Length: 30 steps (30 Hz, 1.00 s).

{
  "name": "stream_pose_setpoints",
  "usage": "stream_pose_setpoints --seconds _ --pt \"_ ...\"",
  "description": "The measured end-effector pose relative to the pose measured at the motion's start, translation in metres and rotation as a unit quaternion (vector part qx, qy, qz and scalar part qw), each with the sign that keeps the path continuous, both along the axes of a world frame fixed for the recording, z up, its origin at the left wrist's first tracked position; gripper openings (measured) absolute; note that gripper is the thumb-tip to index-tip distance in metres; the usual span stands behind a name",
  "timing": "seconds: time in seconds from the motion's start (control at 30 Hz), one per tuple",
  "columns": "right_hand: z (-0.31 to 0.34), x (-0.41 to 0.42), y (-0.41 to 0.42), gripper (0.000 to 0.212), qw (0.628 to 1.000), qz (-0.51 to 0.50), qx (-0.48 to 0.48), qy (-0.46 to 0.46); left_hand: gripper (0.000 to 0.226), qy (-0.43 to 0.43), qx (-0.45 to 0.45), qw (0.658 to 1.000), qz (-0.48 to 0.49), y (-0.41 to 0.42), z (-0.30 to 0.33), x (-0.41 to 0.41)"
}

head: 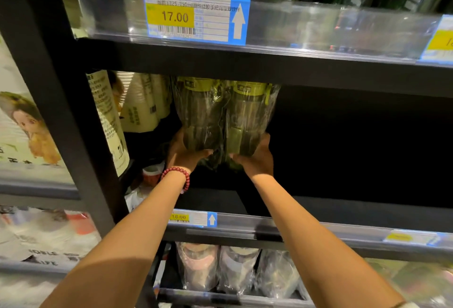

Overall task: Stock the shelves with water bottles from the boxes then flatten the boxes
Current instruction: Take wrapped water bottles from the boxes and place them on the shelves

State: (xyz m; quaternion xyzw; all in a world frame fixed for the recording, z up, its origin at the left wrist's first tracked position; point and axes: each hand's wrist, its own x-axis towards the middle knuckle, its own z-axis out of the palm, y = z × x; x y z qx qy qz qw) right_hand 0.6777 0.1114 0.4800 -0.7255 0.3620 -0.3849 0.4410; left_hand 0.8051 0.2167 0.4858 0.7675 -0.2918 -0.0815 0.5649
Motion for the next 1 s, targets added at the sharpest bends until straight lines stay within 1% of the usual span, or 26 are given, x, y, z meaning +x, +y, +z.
stream_pose_setpoints --seconds 0.1,0.37,0.43,0.5,0.6,0.63,0.7,0.73,0.8,0.83,0.9,0.93,1.0 --pt "-0.003 0.004 -0.002 0.081 1.0 0.006 -0.003 -0.012 0.087 -0.003 -0.024 1.0 0.01 -0.001 -0.004 0.001" --pt "-0.01 0.005 -0.006 0.087 0.999 0.017 -0.025 -0.013 0.088 -0.016 -0.009 1.0 0.018 -0.005 -0.01 0.001" --pt "-0.01 0.003 -0.009 0.09 1.0 0.021 -0.022 0.005 0.087 -0.016 -0.001 1.0 0.022 -0.004 -0.008 0.001" --pt "-0.007 -0.001 -0.013 0.092 0.999 0.02 -0.01 0.042 0.085 -0.016 0.003 0.999 0.032 -0.004 -0.005 0.001" --pt "0.003 -0.017 -0.015 0.085 0.993 0.022 -0.012 0.117 0.079 -0.05 0.027 0.997 0.052 0.004 0.0 -0.005" --pt "0.007 -0.026 -0.013 0.079 0.988 0.03 -0.035 0.148 0.074 -0.07 0.03 0.995 0.062 0.009 0.002 -0.012" --pt "0.016 -0.047 -0.003 0.067 0.971 0.044 -0.116 0.205 0.056 -0.123 0.046 0.988 0.082 0.023 0.004 -0.032" --pt "0.019 -0.058 0.005 0.061 0.962 0.051 -0.156 0.216 0.05 -0.159 0.078 0.981 0.082 0.032 0.005 -0.044" --pt "0.02 -0.082 0.025 0.051 0.944 0.074 -0.238 0.218 0.052 -0.24 0.157 0.955 0.068 0.051 0.007 -0.073" --pt "0.019 -0.093 0.035 0.049 0.929 0.088 -0.286 0.22 0.055 -0.279 0.17 0.943 0.062 0.062 0.005 -0.088" --pt "0.011 -0.111 0.052 0.047 0.89 0.122 -0.389 0.207 0.065 -0.35 0.164 0.92 0.064 0.088 0.001 -0.12" --pt "0.004 -0.119 0.06 0.046 0.869 0.143 -0.434 0.19 0.066 -0.378 0.163 0.909 0.07 0.102 -0.005 -0.135" --pt "-0.016 -0.132 0.078 0.043 0.839 0.184 -0.488 0.154 0.06 -0.422 0.183 0.883 0.095 0.127 -0.025 -0.166"
